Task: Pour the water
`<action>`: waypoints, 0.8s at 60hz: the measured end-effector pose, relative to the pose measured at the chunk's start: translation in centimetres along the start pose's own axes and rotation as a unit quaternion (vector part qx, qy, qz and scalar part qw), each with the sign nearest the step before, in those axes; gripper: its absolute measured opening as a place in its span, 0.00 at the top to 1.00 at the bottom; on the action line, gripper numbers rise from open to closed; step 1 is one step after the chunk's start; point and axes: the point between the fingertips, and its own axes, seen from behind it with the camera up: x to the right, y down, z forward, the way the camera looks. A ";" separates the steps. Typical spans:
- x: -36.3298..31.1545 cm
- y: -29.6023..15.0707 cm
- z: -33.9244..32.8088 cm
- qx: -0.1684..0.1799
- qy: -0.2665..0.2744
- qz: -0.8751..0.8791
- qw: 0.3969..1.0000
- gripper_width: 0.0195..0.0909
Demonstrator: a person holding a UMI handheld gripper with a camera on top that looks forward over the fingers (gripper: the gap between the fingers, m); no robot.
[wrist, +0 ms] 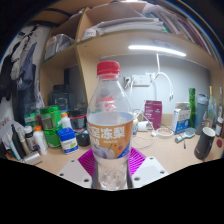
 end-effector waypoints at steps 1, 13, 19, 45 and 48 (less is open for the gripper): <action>0.0 0.0 0.0 -0.003 -0.003 0.000 1.000 0.72; 3.1 -3.9 -1.3 -0.019 -0.019 0.091 0.996 0.76; 6.9 -8.1 -2.2 -0.011 -0.027 0.244 0.969 0.76; 20.1 -11.6 -2.3 -0.001 -0.105 0.824 0.557 0.76; 21.0 -12.2 -2.3 0.013 -0.114 0.853 0.509 0.76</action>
